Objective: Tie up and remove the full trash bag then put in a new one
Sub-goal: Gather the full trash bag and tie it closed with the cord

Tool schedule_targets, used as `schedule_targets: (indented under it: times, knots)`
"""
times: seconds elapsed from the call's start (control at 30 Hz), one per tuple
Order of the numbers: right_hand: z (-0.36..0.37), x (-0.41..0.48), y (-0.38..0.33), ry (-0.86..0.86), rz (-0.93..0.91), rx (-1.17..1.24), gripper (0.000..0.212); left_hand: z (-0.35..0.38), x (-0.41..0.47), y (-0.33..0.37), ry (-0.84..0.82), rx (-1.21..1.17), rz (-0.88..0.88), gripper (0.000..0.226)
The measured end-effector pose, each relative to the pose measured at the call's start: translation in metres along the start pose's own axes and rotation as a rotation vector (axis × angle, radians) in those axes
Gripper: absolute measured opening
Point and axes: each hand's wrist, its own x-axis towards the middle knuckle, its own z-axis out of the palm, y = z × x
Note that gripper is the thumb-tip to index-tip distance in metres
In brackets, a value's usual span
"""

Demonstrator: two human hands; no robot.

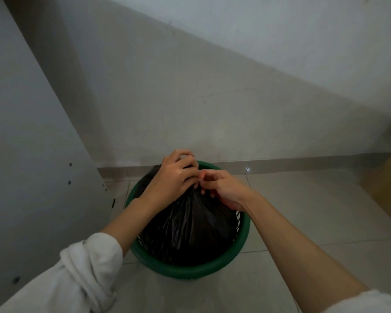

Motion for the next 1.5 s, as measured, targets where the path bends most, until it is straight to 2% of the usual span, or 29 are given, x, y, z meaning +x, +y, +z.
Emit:
schedule_targets:
  times: [0.1, 0.2, 0.3, 0.37, 0.47, 0.6, 0.67, 0.77, 0.87, 0.93, 1.07, 1.27, 1.33, 1.4, 1.5]
  knots:
    - [-0.002, -0.003, 0.002, -0.029, -0.008, 0.058, 0.032, 0.003, -0.006, -0.001, -0.077, -0.101, -0.002, 0.024]
    - [0.0, -0.005, -0.001, -0.061, 0.011, 0.149, 0.029, 0.006, -0.013, -0.003, -0.042, -0.197, -0.184, 0.029]
    - [0.003, -0.007, -0.001, -0.004, 0.049, 0.165, 0.02, 0.013, -0.019, -0.002, -0.017, -0.279, -0.342, 0.026]
    - [0.001, -0.01, 0.0, 0.06, 0.052, 0.046, 0.013, 0.018, -0.022, 0.003, 0.027, -0.34, -0.454, 0.016]
    - [-0.004, -0.015, -0.003, 0.139, 0.001, -0.385, 0.008, 0.022, -0.021, 0.012, 0.059, -0.457, -0.62, 0.008]
    - [-0.003, -0.012, -0.019, 0.045, -0.094, -0.959, 0.01, 0.017, -0.01, 0.016, 0.072, -0.636, -0.792, 0.007]
    - [0.0, -0.01, -0.027, -0.003, -0.117, -1.022, 0.007, 0.013, -0.006, 0.017, 0.124, -0.799, -0.891, 0.009]
    - [0.001, -0.01, -0.04, 0.002, -0.149, -0.859, 0.007, 0.003, -0.004, 0.021, 0.195, -1.101, -0.98, 0.007]
    - [0.002, -0.011, -0.049, -0.018, -0.14, -0.769, 0.008, -0.004, -0.008, 0.022, 0.25, -1.332, -1.012, 0.009]
    - [0.005, -0.01, -0.05, -0.049, -0.129, -0.745, 0.009, -0.004, -0.011, 0.02, 0.223, -1.348, -1.013, 0.012]
    - [0.005, -0.01, -0.048, -0.03, -0.129, -0.699, 0.012, -0.004, -0.004, 0.017, 0.006, -0.96, -0.821, 0.016]
    - [-0.005, -0.013, -0.045, 0.142, -0.101, -0.452, 0.006, -0.012, 0.005, 0.023, -0.325, -0.81, -0.662, 0.027]
    - [-0.005, -0.012, -0.045, 0.168, -0.093, -0.388, 0.006, -0.012, 0.006, 0.024, -0.374, -0.8, -0.68, 0.028]
    - [-0.004, -0.01, -0.047, 0.19, -0.085, -0.336, 0.008, -0.011, 0.005, 0.027, -0.402, -0.778, -0.652, 0.018]
    - [-0.002, -0.007, -0.055, 0.188, -0.049, -0.238, 0.006, -0.006, 0.002, 0.032, -0.344, -0.753, -0.581, 0.021]
